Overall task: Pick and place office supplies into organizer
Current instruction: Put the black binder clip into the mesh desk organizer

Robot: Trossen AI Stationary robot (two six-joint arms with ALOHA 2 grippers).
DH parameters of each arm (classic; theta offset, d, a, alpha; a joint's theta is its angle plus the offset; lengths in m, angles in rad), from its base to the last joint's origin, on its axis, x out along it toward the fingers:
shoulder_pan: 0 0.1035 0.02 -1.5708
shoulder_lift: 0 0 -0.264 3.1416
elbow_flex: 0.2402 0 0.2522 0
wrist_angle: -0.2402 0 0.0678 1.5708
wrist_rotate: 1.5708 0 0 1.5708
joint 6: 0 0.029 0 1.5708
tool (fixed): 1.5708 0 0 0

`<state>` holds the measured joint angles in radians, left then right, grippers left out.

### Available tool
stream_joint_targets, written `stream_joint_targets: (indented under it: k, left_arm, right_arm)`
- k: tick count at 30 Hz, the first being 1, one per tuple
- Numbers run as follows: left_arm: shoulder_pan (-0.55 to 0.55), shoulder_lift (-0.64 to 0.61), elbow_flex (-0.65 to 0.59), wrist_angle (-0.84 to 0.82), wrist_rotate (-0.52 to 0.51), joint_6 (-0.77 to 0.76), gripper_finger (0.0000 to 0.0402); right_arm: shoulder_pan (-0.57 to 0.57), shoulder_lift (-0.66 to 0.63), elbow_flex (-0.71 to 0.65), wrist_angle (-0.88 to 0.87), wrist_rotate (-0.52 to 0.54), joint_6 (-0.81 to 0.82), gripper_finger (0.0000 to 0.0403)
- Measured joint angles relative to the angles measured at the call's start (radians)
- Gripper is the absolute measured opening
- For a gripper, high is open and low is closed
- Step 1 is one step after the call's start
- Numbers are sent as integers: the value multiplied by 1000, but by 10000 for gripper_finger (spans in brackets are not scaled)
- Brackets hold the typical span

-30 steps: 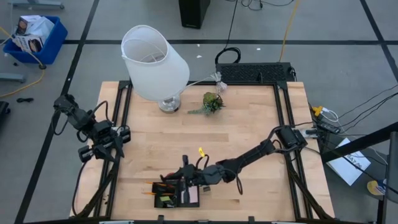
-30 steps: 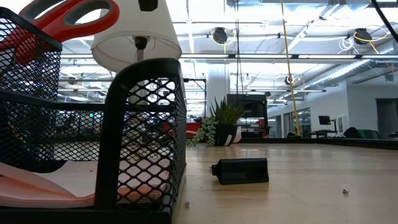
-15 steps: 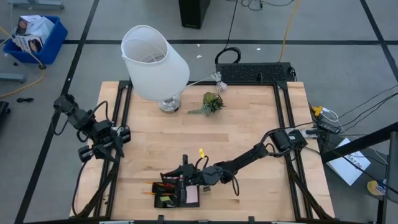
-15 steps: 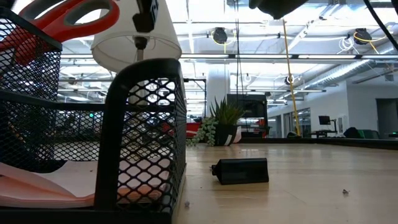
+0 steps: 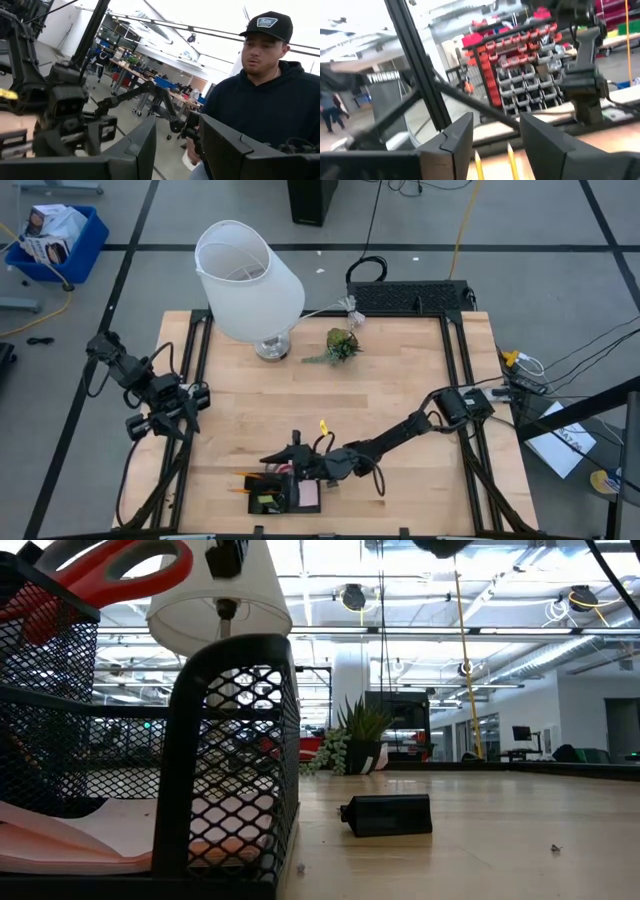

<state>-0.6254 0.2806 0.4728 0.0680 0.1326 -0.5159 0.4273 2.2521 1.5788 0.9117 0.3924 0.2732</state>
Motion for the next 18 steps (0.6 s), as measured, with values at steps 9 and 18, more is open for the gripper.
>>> stream_joint_targets:
  k: [9, 18]
  left_arm:
    - [0, 0, 0, -6, -1, 9, 152]
    - [0, 1, 0, 4, -1, 14, 152]
  right_arm:
    - [-14, -153, 17, 76, 25, 172, 138]
    - [-9, -392, 19, -532, 23, 481, 148]
